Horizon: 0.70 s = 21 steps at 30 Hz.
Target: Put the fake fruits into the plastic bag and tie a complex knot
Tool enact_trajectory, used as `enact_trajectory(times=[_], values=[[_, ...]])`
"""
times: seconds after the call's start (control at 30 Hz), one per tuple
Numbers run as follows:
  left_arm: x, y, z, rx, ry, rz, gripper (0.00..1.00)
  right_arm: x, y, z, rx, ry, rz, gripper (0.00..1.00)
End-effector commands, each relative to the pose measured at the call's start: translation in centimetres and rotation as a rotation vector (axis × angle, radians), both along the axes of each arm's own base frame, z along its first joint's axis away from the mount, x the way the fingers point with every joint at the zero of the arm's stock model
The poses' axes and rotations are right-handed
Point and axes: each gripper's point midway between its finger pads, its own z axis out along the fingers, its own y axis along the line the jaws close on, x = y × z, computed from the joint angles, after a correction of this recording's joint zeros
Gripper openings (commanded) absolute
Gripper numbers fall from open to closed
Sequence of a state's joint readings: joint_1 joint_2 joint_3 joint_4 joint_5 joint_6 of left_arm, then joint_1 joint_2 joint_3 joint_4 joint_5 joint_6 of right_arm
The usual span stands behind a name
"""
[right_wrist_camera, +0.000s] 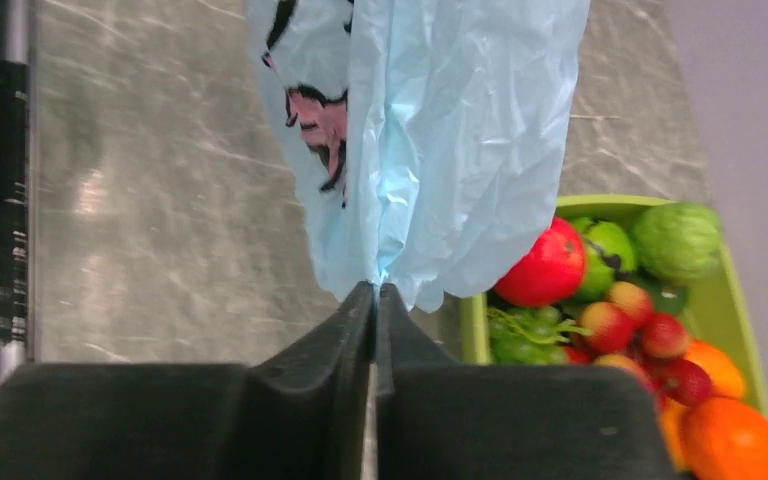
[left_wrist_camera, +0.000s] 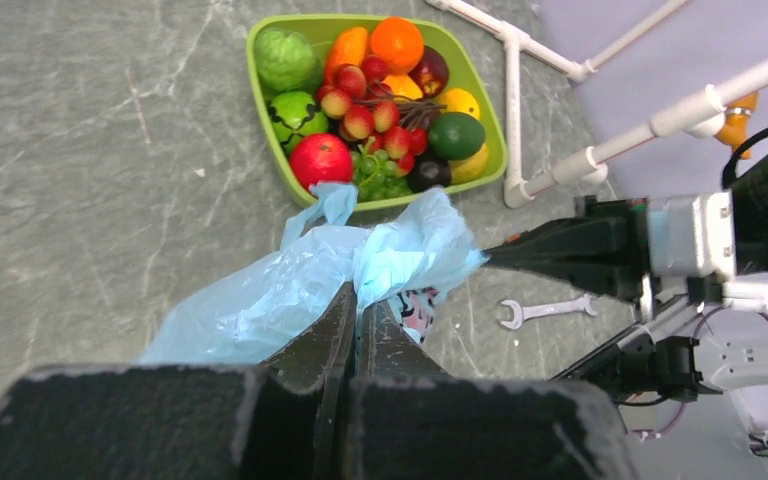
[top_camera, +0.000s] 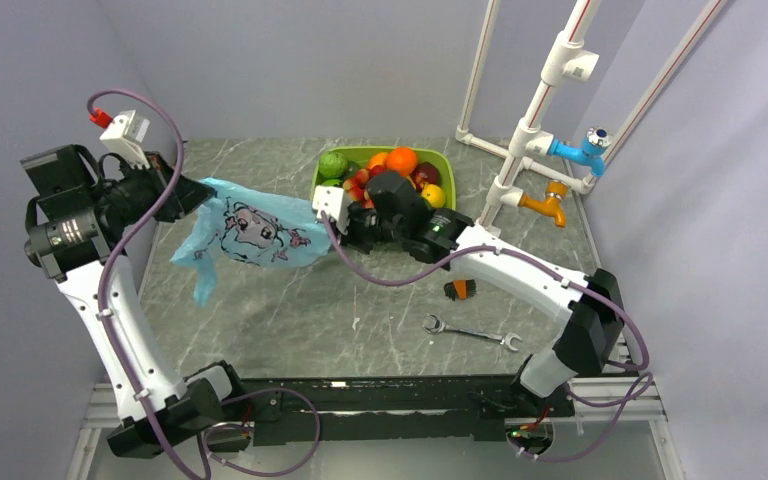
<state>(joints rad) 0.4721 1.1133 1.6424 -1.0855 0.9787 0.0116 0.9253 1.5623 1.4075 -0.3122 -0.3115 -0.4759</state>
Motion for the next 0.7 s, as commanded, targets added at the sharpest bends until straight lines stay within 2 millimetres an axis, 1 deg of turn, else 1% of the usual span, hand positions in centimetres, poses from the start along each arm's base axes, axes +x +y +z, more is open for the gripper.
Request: enact_trajectory(times=[0.0, 0.03, 0.07, 0.13, 0.2, 0.27, 0.3, 0.33, 0.37, 0.4, 0.43, 0.47, 0.53, 0.63, 0.67], values=[[0.5, 3.6, 1.1, 0.098, -0.042, 0.083, 0.0, 3.2, -4.3, 1.8, -0.008, -0.028, -0.115, 0.0], [0.6, 4.2, 1.1, 0.119, -0.043, 0.088, 0.0, 3.3, -5.4, 1.2, -0.014, -0.005, -0.114, 0.0], [0.7, 4.8, 1.1, 0.154, -0.052, 0.086, 0.0, 3.5, -6.2, 1.2, -0.005, 0.015, -0.123, 0.0], [0.7, 5.1, 0.7, 0.237, -0.085, 0.035, 0.0, 3.6, -6.9, 1.4, 0.018, 0.075, -0.115, 0.0], [0.2, 4.5, 0.1, 0.297, -0.113, -0.044, 0.0, 3.7, -6.5, 2.0, 0.04, 0.114, -0.108, 0.0], [-0.6, 2.7, -0.4, 0.325, -0.121, -0.14, 0.0, 3.3, -5.4, 3.5, 0.083, 0.138, -0.074, 0.0], [-0.8, 1.8, -0.5, 0.325, -0.116, -0.173, 0.0, 2.9, -4.5, 4.6, 0.108, 0.148, -0.051, 0.0], [-1.0, 1.1, -0.6, 0.314, -0.109, -0.184, 0.0, 2.7, -3.6, 5.5, 0.128, 0.164, -0.036, 0.17], [-0.9, 0.4, -0.7, 0.301, -0.106, -0.184, 0.0, 2.3, -2.8, 7.1, 0.159, 0.167, -0.01, 0.49], [-0.8, -0.2, -0.7, 0.29, -0.111, -0.185, 0.0, 2.0, -2.0, 8.8, 0.197, 0.166, 0.005, 0.73], [-0.8, -0.6, -1.1, 0.273, -0.099, -0.172, 0.0, 1.7, -1.1, 10.4, 0.236, 0.157, 0.018, 0.93], [-0.7, -1.0, -0.6, 0.268, -0.125, -0.162, 0.0, 1.2, -0.2, 12.2, 0.277, 0.141, 0.042, 0.99], [-0.8, -2.1, -0.6, 0.205, -0.118, -0.154, 0.0, -0.1, 1.8, 15.2, 0.347, 0.11, 0.089, 1.0], [-1.1, -4.1, -0.3, 0.111, -0.118, -0.186, 0.0, -1.9, 5.3, 17.5, 0.409, 0.087, 0.153, 1.0], [-1.0, -4.5, -0.2, 0.09, -0.12, -0.191, 0.0, -2.2, 6.5, 17.4, 0.416, 0.083, 0.171, 1.0]])
